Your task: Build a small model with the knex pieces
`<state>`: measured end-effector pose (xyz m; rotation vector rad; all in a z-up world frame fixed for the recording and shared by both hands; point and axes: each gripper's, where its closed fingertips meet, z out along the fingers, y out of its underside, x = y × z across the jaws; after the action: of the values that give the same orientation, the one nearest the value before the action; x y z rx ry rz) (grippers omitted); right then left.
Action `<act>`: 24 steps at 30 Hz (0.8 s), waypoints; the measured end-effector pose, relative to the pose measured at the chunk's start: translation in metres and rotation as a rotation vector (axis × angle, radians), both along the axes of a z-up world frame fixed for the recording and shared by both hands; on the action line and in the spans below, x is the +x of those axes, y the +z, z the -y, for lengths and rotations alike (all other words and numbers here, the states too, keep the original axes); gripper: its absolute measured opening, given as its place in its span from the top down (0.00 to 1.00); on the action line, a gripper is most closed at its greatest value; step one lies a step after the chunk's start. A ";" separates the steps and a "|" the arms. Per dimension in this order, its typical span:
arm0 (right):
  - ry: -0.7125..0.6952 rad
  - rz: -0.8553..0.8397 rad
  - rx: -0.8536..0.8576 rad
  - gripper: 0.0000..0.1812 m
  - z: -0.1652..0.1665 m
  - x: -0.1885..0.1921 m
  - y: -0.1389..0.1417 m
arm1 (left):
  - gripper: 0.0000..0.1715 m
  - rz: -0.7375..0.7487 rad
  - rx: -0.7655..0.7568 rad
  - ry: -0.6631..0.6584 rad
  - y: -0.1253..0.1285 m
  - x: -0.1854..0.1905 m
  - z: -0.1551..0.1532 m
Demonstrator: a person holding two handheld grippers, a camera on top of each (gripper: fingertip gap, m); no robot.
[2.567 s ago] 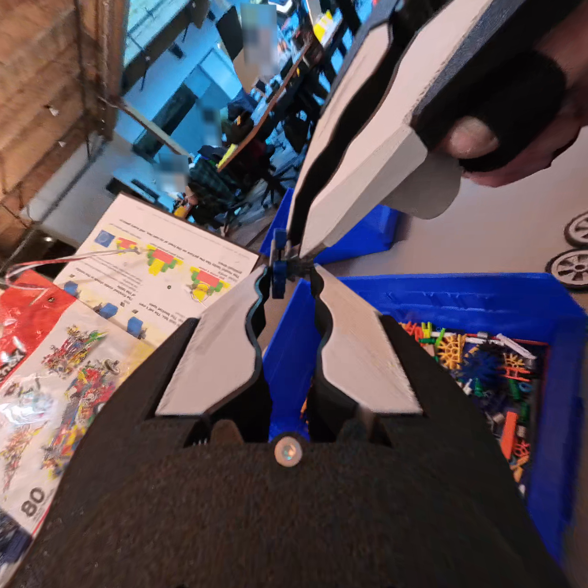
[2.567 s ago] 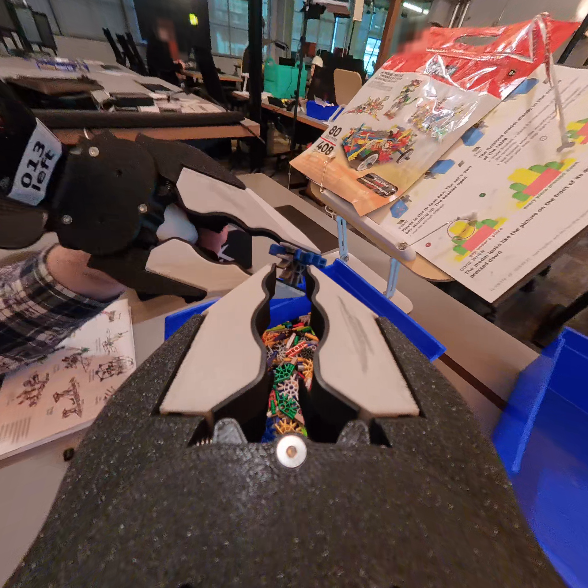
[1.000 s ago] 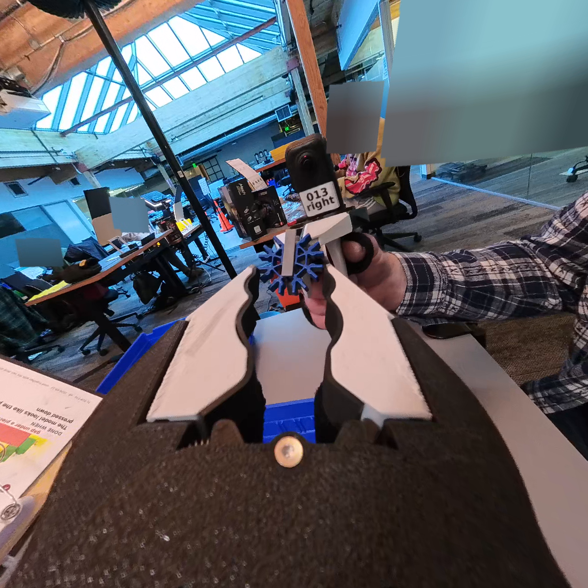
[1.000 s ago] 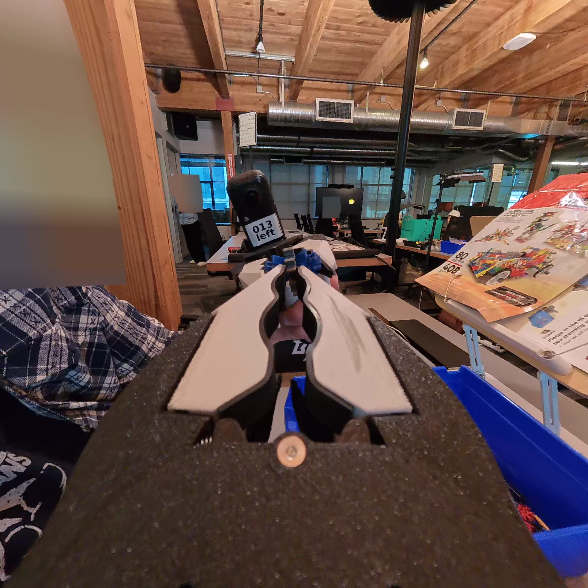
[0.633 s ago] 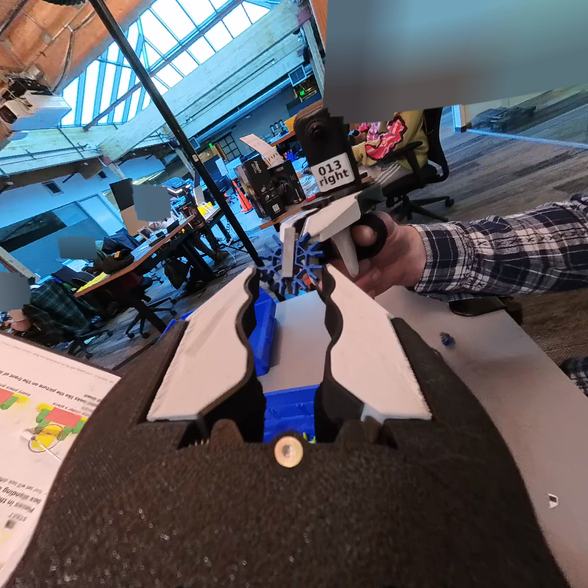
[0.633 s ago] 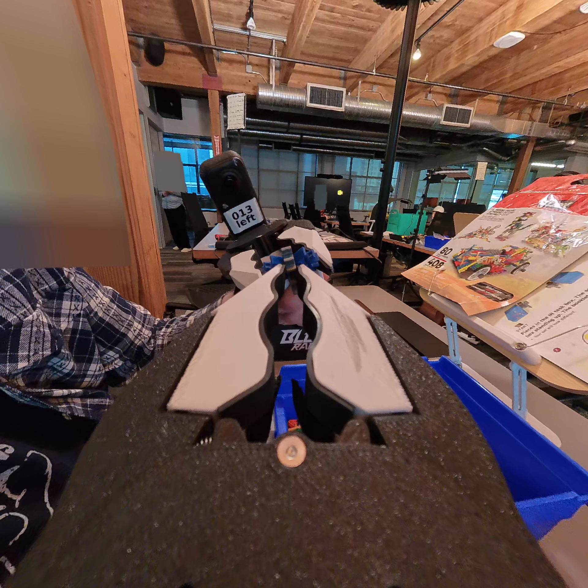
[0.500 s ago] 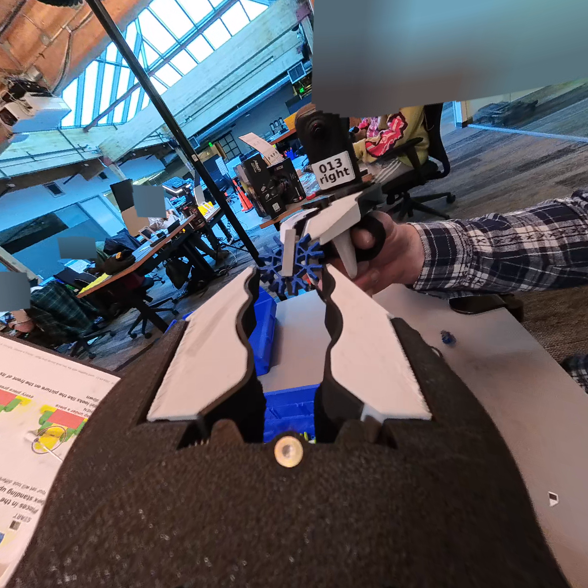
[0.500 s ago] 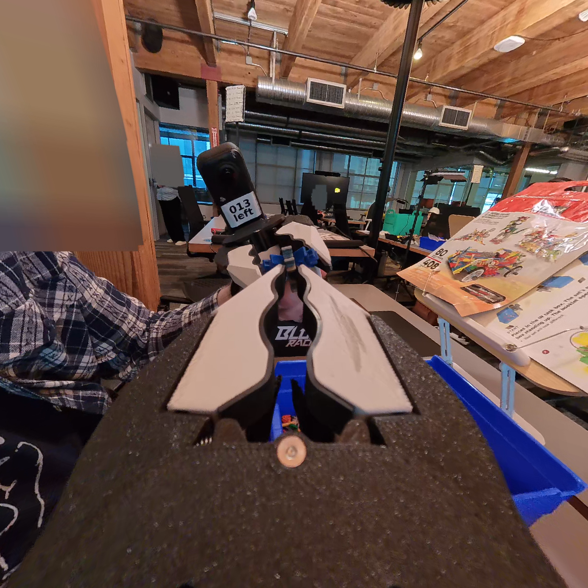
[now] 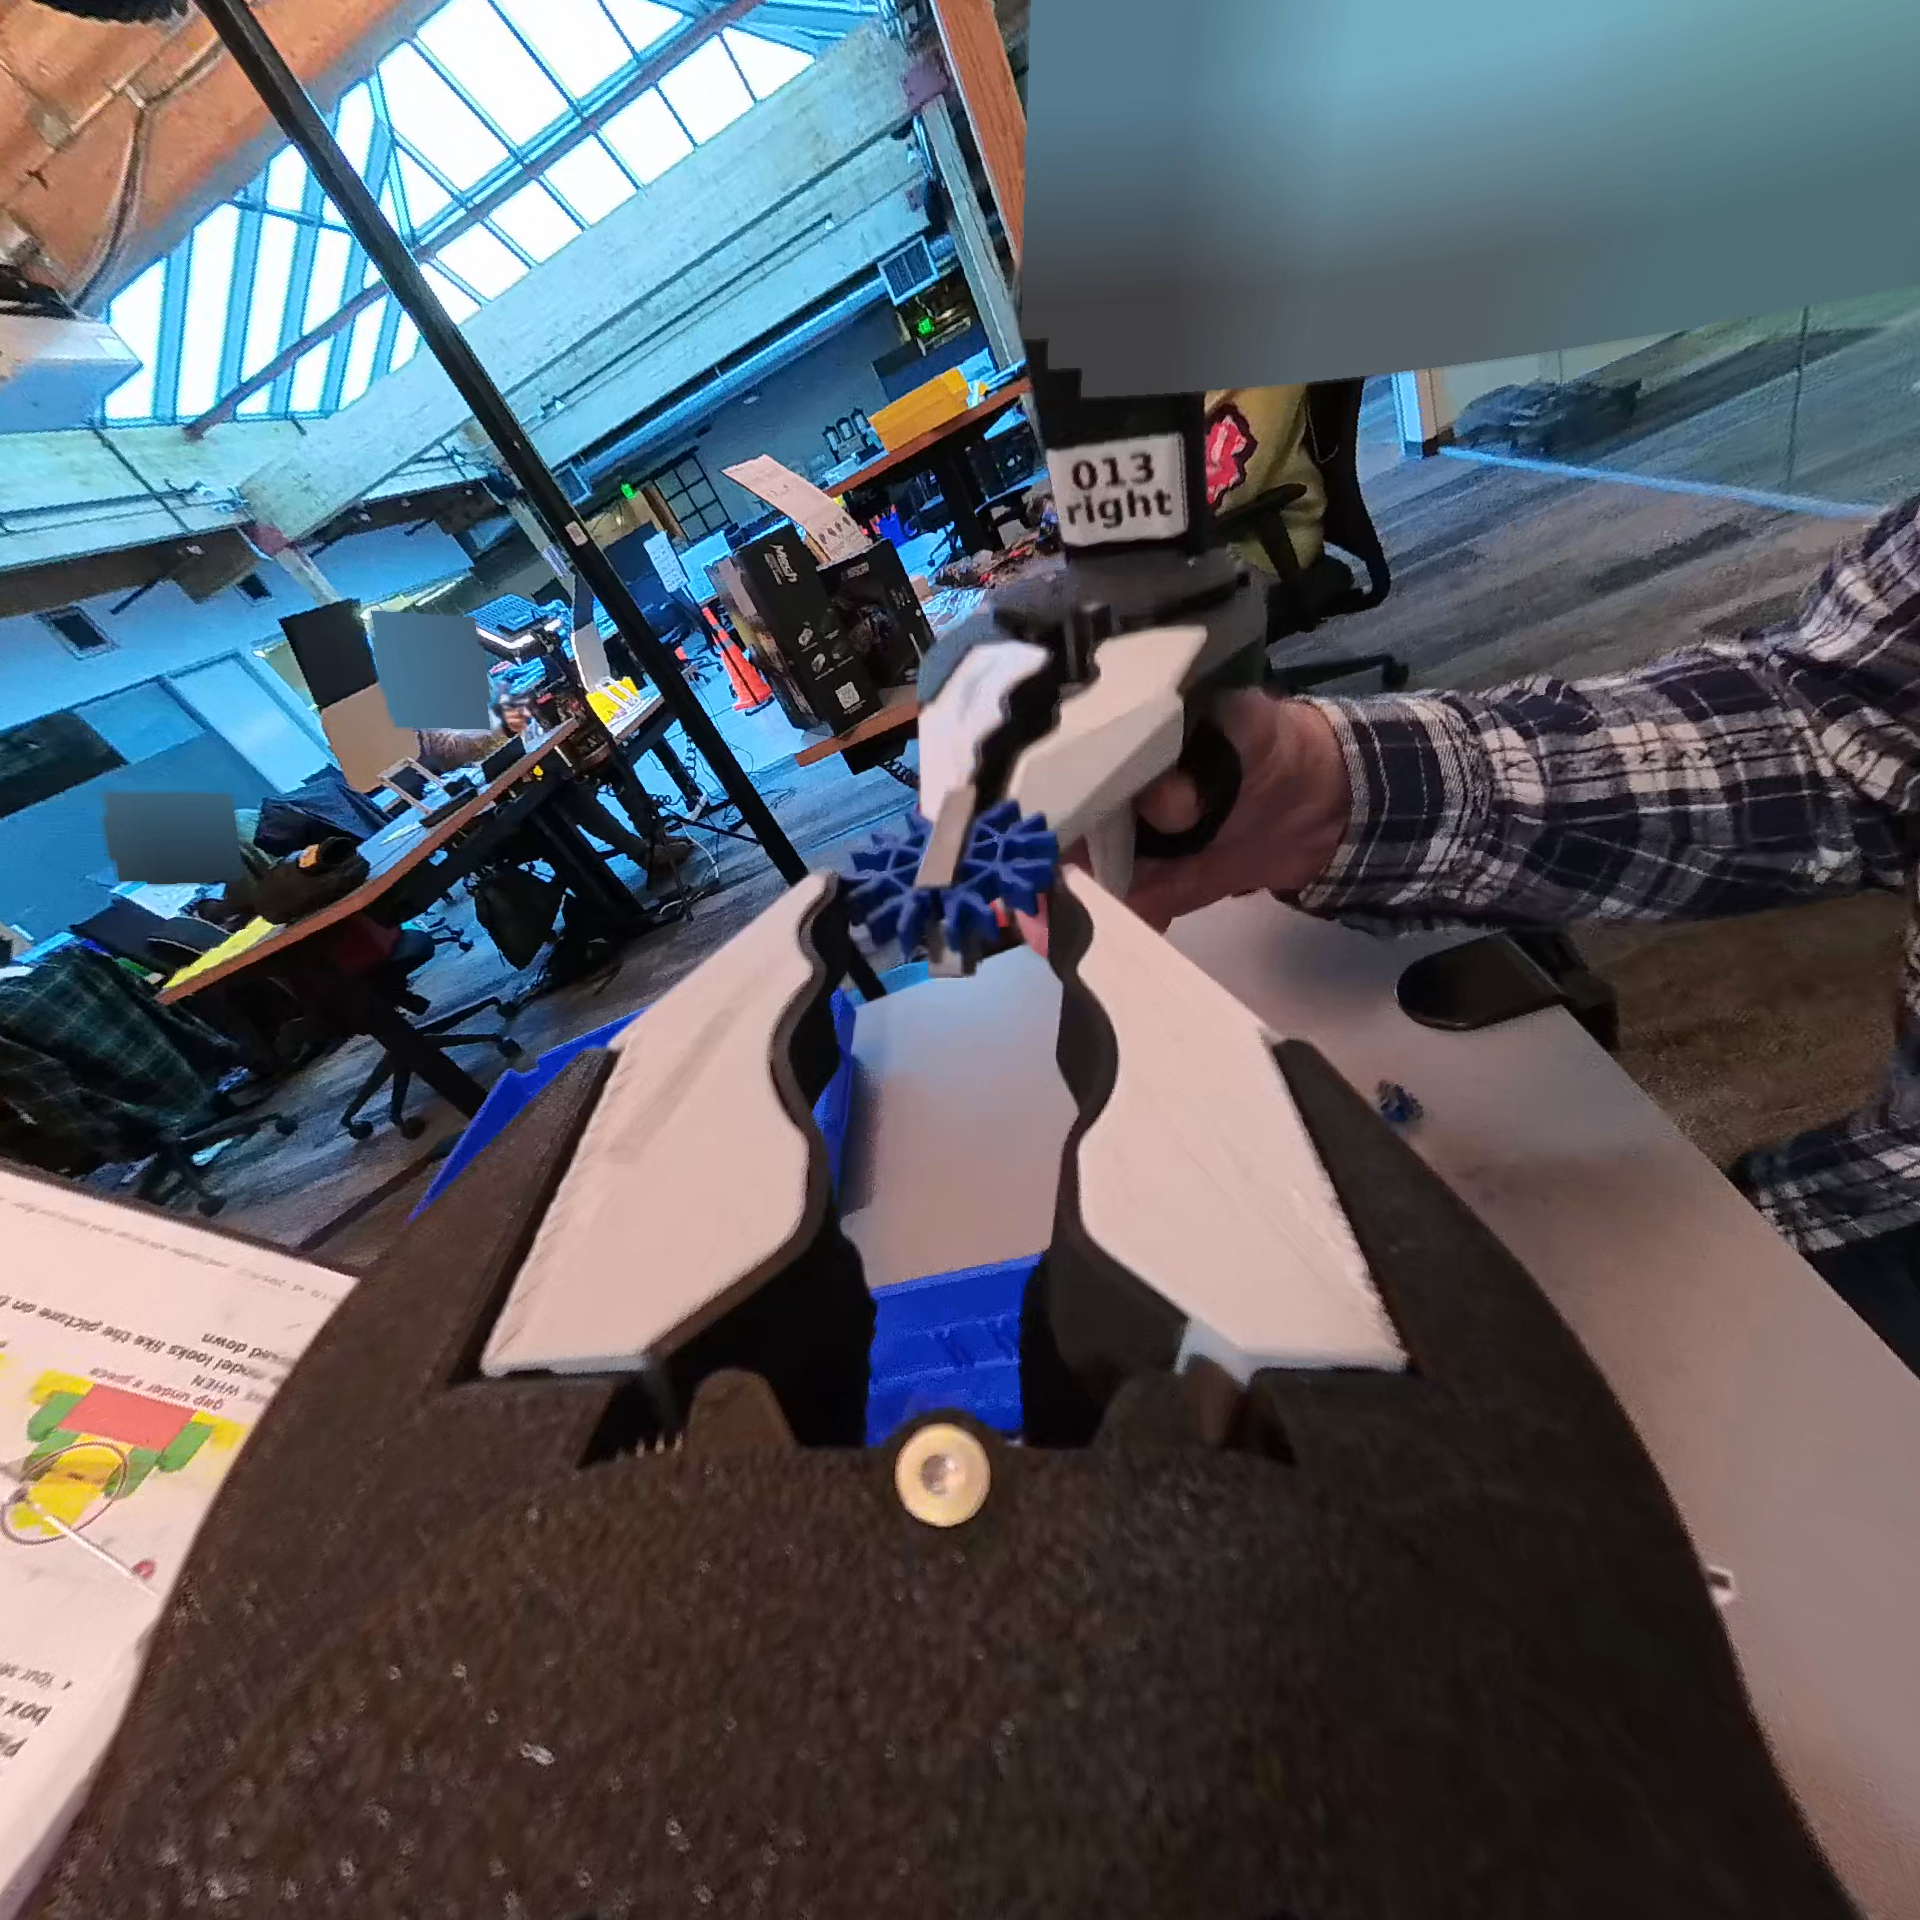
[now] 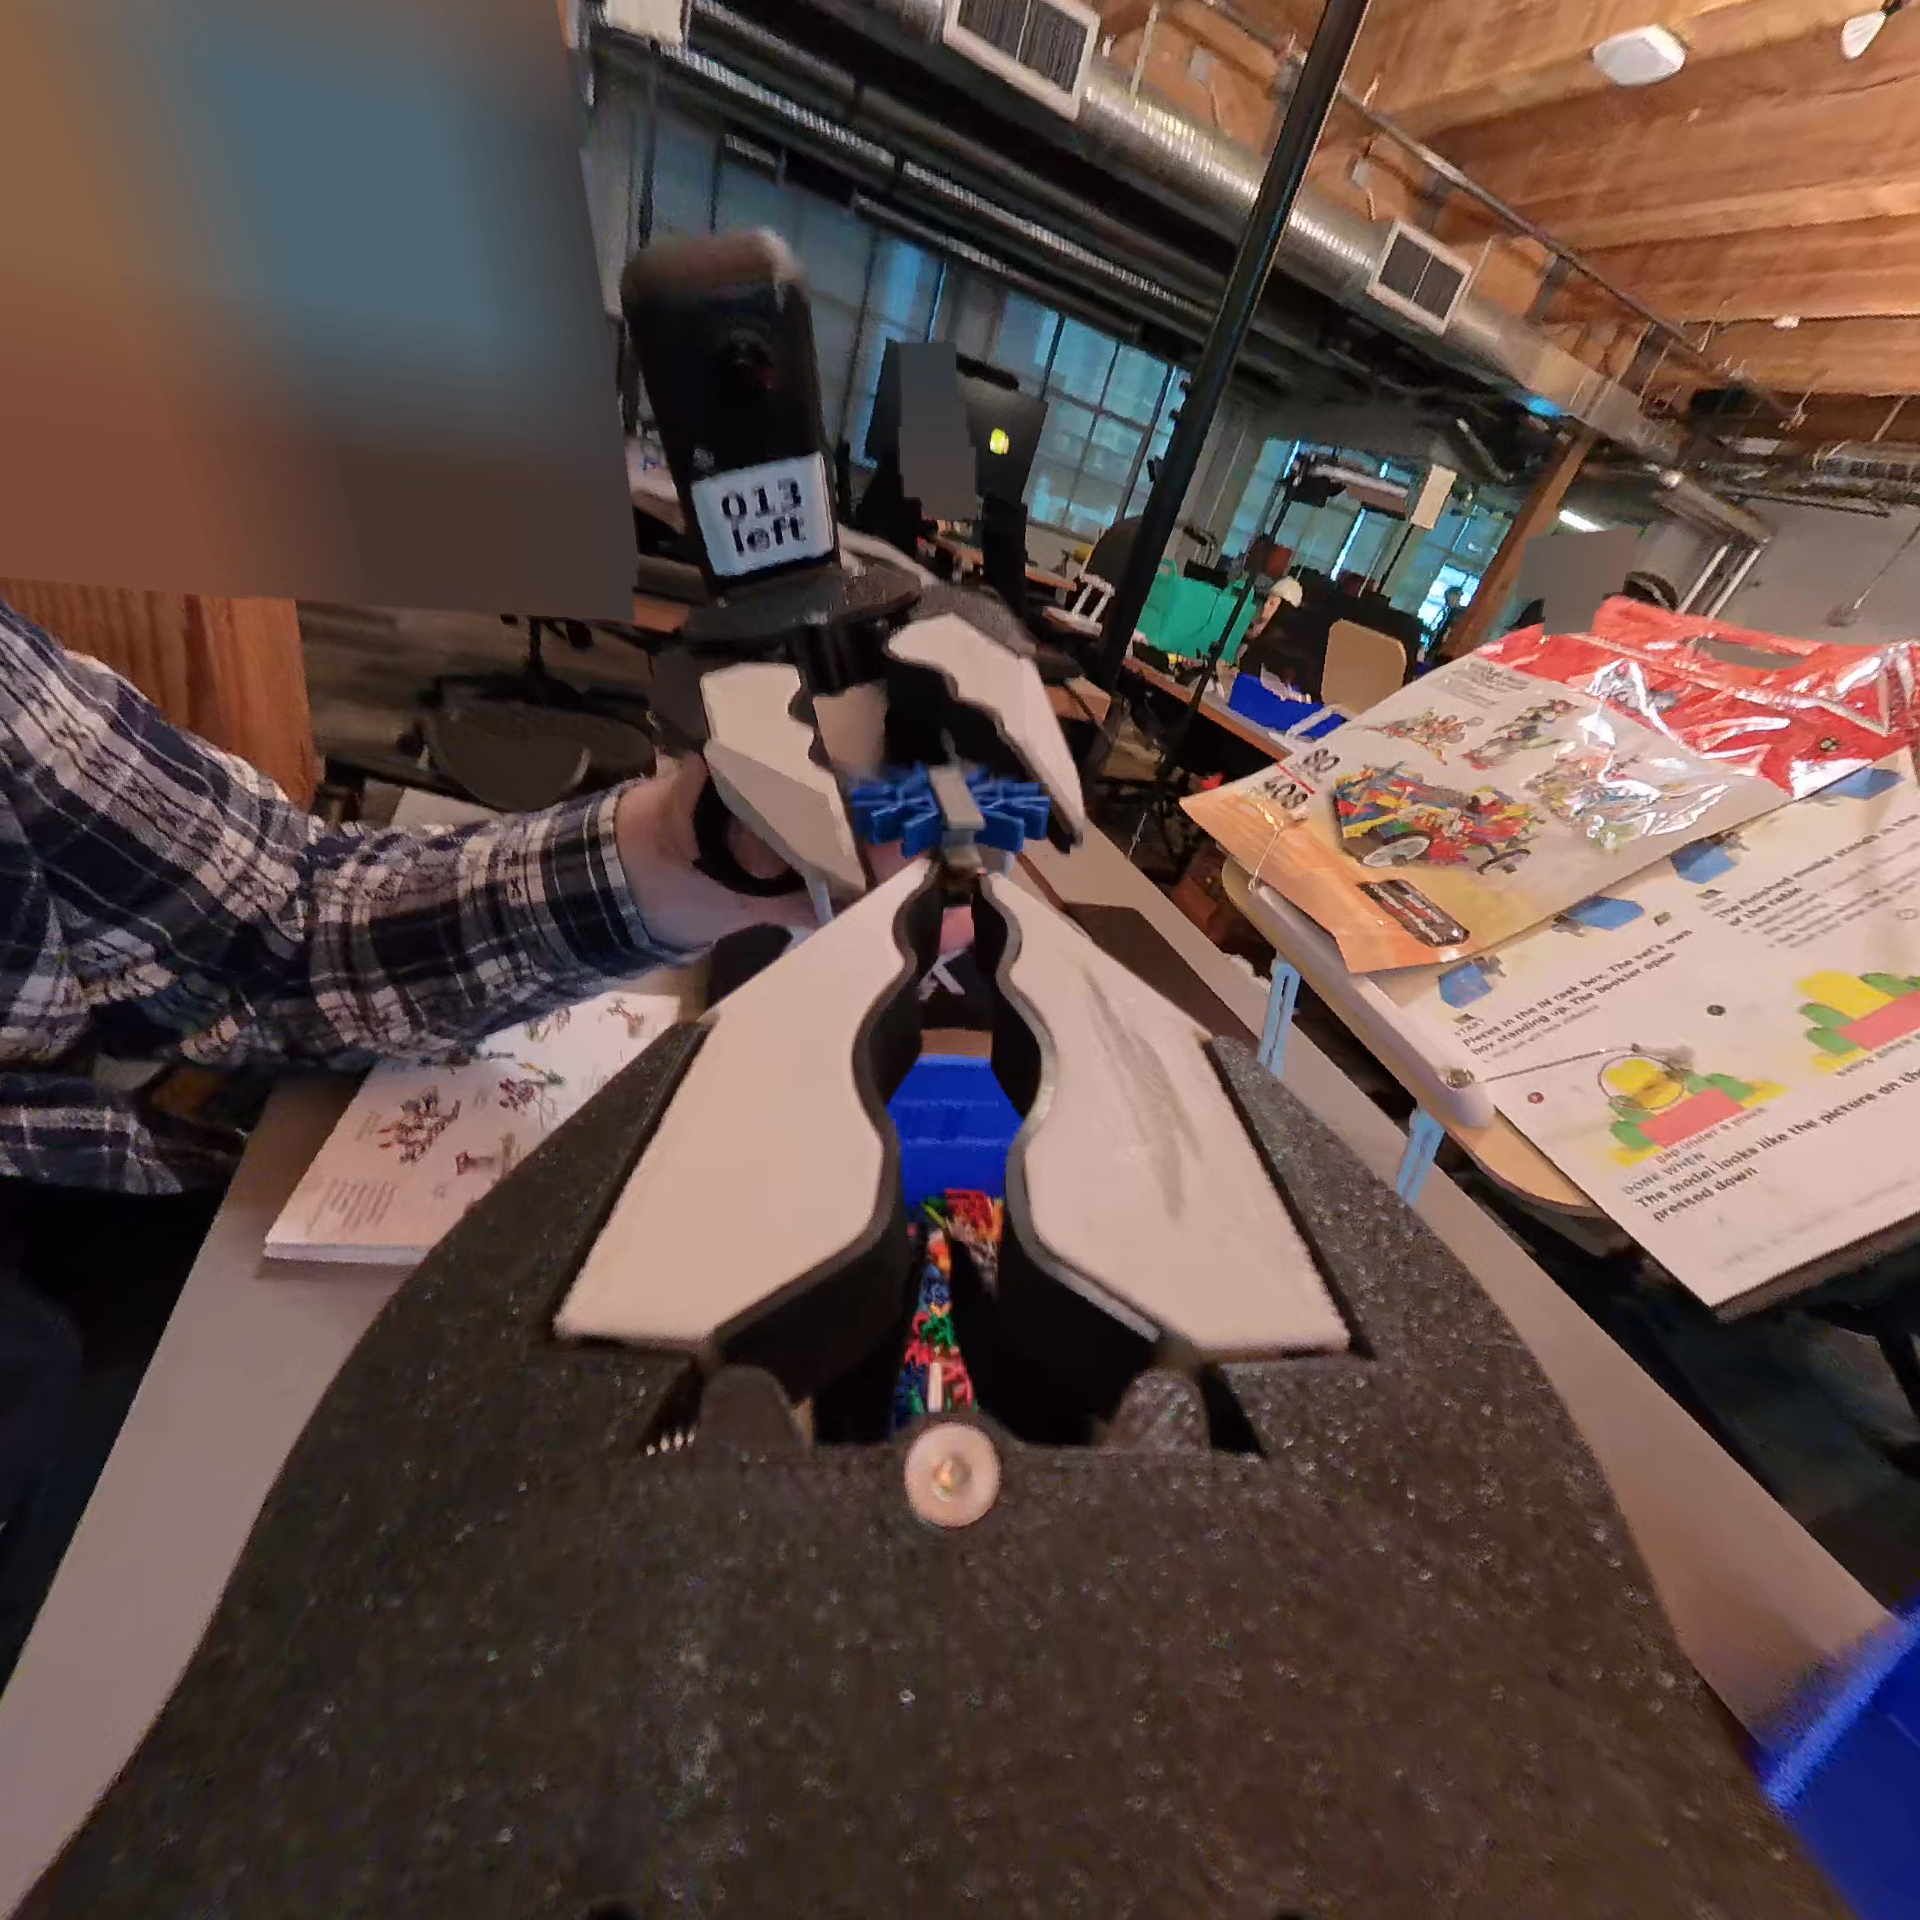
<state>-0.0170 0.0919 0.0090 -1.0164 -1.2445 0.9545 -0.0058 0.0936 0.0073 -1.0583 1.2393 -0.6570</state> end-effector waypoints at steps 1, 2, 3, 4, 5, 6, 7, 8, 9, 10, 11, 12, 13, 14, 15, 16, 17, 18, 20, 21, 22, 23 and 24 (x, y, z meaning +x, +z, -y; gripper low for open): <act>-0.012 0.032 0.008 0.98 -0.001 -0.003 -0.006 | 0.80 0.001 -0.010 -0.008 0.000 0.000 0.001; -0.027 0.049 0.017 0.99 -0.002 -0.006 -0.009 | 0.80 0.000 -0.005 -0.006 -0.001 0.000 0.000; -0.039 0.048 0.026 0.99 -0.001 -0.006 -0.008 | 0.79 0.000 -0.006 -0.010 0.000 -0.001 0.001; -0.044 0.052 0.035 0.99 -0.001 -0.007 -0.008 | 0.80 -0.009 -0.007 -0.008 0.000 -0.002 0.001; -0.050 0.057 0.040 0.99 -0.001 -0.007 -0.008 | 0.81 -0.020 0.003 0.012 -0.001 -0.003 -0.002; -0.059 0.056 0.042 0.99 -0.002 -0.008 -0.007 | 0.81 -0.020 -0.005 0.017 -0.001 -0.005 -0.003; -0.075 0.051 0.046 0.99 -0.004 -0.009 -0.007 | 0.81 -0.019 -0.030 0.016 -0.002 -0.006 -0.005; -0.104 0.046 0.059 0.98 -0.006 -0.009 -0.006 | 0.81 -0.024 -0.038 0.030 -0.003 -0.008 -0.009; -0.146 0.045 0.082 0.98 -0.009 -0.008 -0.004 | 0.81 -0.024 -0.029 0.053 -0.003 -0.010 -0.012; -0.187 0.043 0.110 0.98 -0.011 -0.007 -0.001 | 0.79 -0.013 -0.024 0.066 0.000 -0.011 -0.014; -0.232 0.041 0.140 0.99 -0.013 -0.005 0.002 | 0.78 -0.002 -0.028 0.061 0.002 -0.012 -0.013; -0.282 0.048 0.173 0.99 -0.016 -0.003 0.004 | 0.77 0.004 -0.027 0.054 0.004 -0.012 -0.012; -0.335 0.065 0.213 0.98 -0.019 -0.002 0.004 | 0.77 0.012 -0.019 0.063 0.006 -0.013 -0.012; -0.388 0.083 0.258 0.98 -0.021 -0.001 0.004 | 0.78 0.023 -0.012 0.074 0.008 -0.014 -0.013; -0.428 0.106 0.299 0.97 -0.022 -0.001 0.003 | 0.78 0.025 -0.017 0.075 0.008 -0.013 -0.013; -0.470 0.132 0.337 0.97 -0.023 -0.001 0.001 | 0.78 0.024 -0.019 0.072 0.008 -0.012 -0.013; -0.518 0.153 0.379 0.97 -0.025 -0.002 0.000 | 0.78 0.024 -0.013 0.088 0.008 -0.012 -0.014; -0.553 0.170 0.410 0.98 -0.026 -0.002 -0.001 | 0.78 0.024 -0.009 0.102 0.008 -0.011 -0.016; -0.593 0.198 0.456 0.98 -0.025 -0.005 -0.003 | 0.80 0.030 -0.010 0.112 0.008 -0.011 -0.018; -0.606 0.203 0.486 0.97 -0.023 -0.006 -0.003 | 0.80 0.030 -0.008 0.108 0.007 -0.011 -0.018; -0.613 0.206 0.502 0.97 -0.022 -0.007 -0.003 | 0.81 0.030 -0.010 0.097 0.007 -0.012 -0.016; -0.614 0.206 0.507 0.97 -0.020 -0.007 -0.002 | 0.81 0.030 -0.007 0.088 0.008 -0.012 -0.015; -0.612 0.203 0.507 0.97 -0.019 -0.007 -0.002 | 0.81 0.031 -0.002 0.083 0.008 -0.012 -0.014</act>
<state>-0.0242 0.1110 0.0072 -1.0043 -1.1505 0.0541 -0.0181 0.1072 0.0153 -1.0915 1.1618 -0.6095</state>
